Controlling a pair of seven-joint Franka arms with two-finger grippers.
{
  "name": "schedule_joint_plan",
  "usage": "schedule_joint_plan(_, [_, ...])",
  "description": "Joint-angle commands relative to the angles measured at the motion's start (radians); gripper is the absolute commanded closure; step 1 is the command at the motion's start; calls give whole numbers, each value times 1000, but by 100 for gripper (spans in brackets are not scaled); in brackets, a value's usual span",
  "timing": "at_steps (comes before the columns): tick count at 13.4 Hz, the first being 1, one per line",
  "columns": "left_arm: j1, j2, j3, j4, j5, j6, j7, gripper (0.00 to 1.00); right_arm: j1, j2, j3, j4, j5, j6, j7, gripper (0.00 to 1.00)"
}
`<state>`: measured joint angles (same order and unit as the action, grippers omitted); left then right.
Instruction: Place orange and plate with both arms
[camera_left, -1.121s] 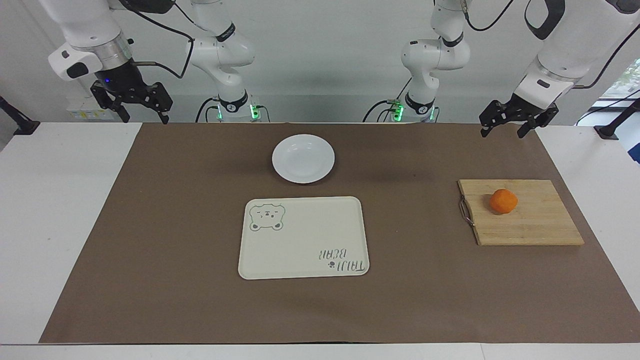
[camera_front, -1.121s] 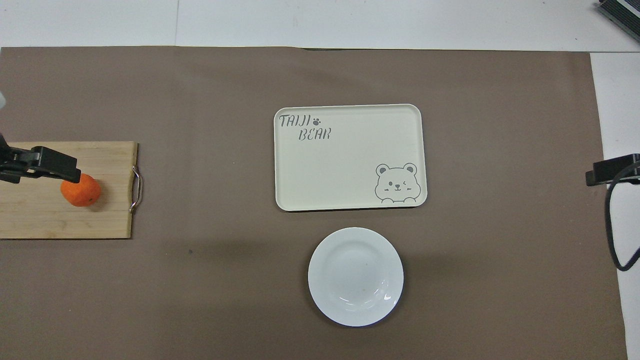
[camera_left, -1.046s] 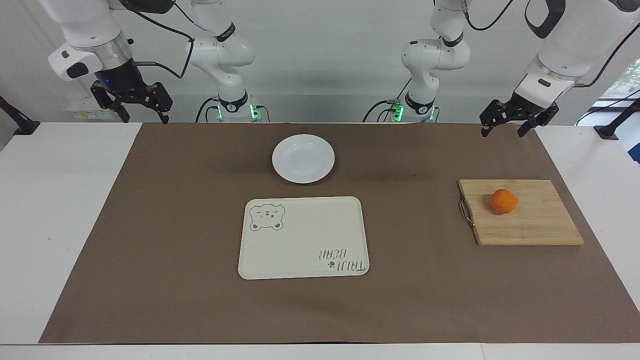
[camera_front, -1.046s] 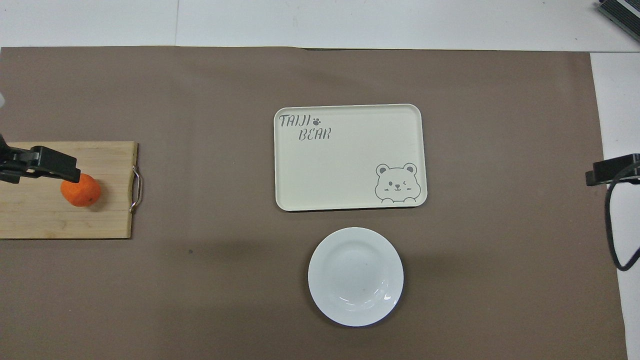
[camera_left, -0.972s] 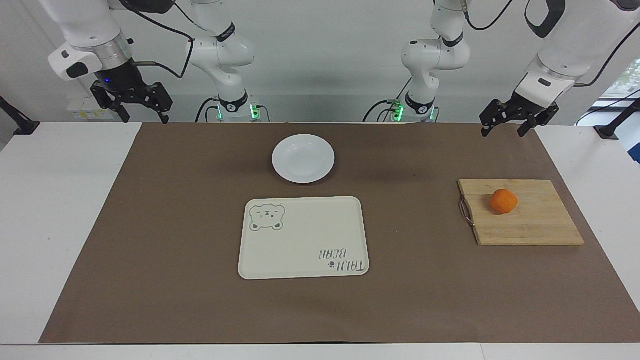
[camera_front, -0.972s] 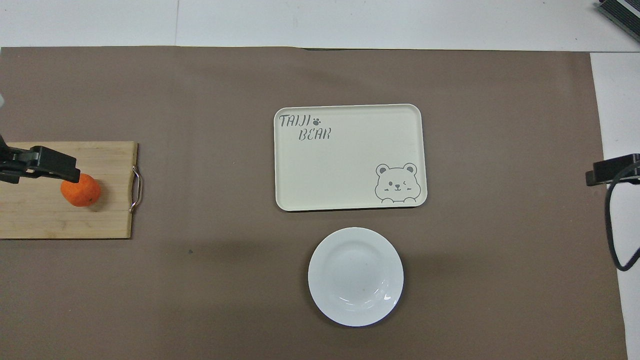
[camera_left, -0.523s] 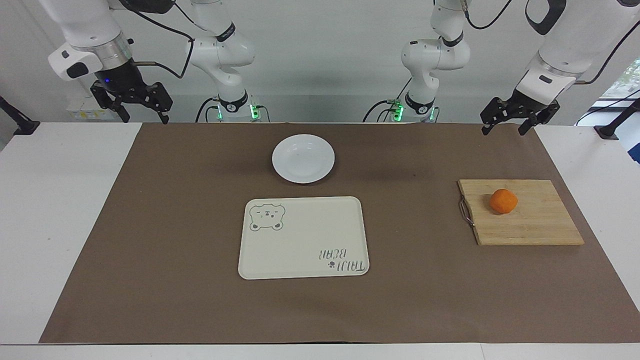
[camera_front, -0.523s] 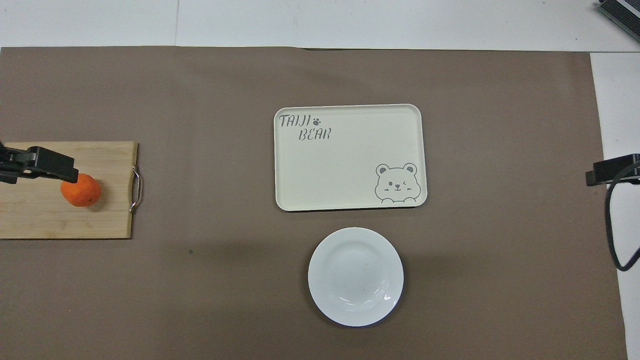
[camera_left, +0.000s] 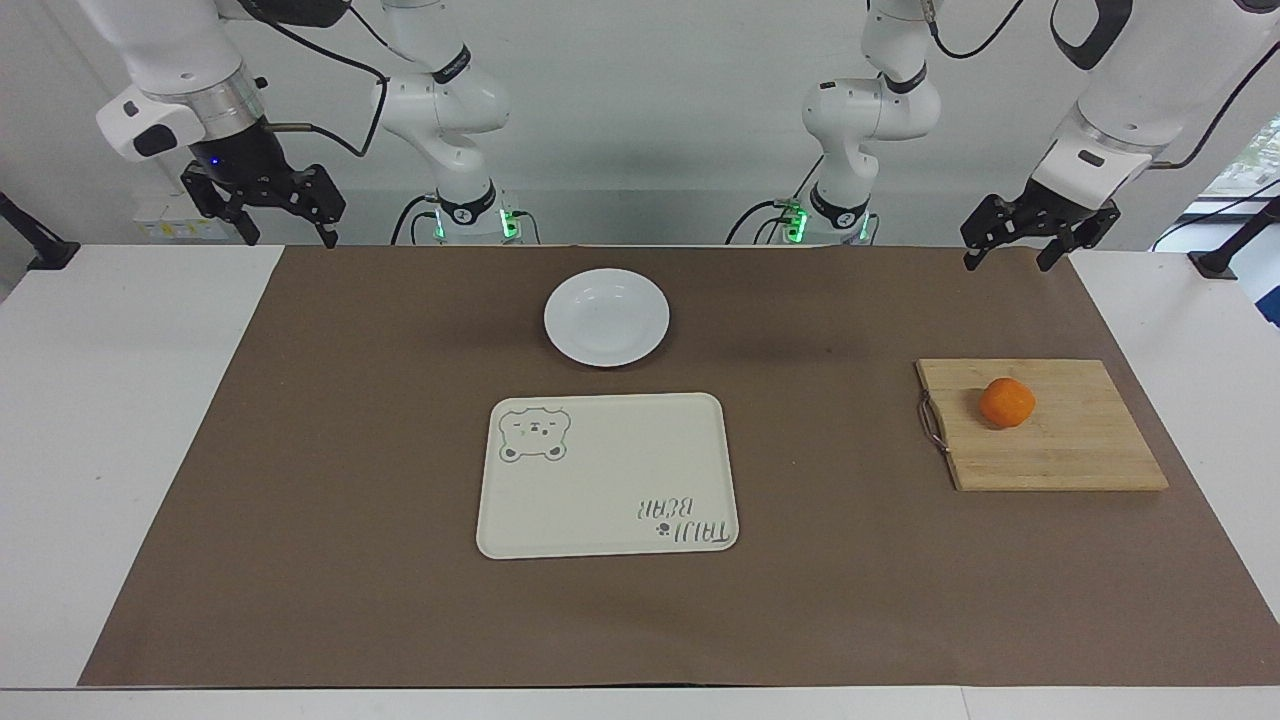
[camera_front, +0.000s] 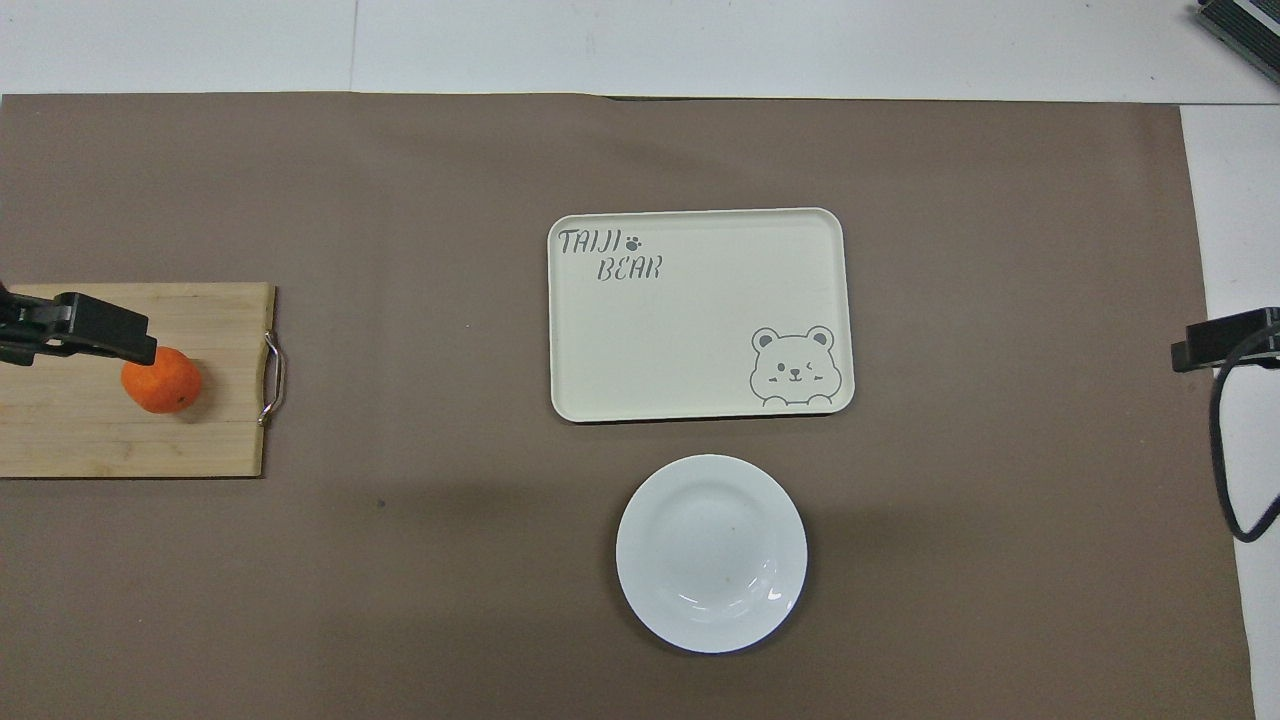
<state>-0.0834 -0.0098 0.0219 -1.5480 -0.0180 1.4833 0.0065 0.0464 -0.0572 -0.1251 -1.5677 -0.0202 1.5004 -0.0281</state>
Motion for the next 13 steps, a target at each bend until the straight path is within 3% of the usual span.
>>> schedule_joint_plan(1, [10,-4,-4,-4,6,17,36,0,-5,0,5,6,-14,3,-16,0])
schedule_joint_plan(13, [185,62,-2,-132,6,254,262,0,-5,0,5,8,-15,3,-16,0])
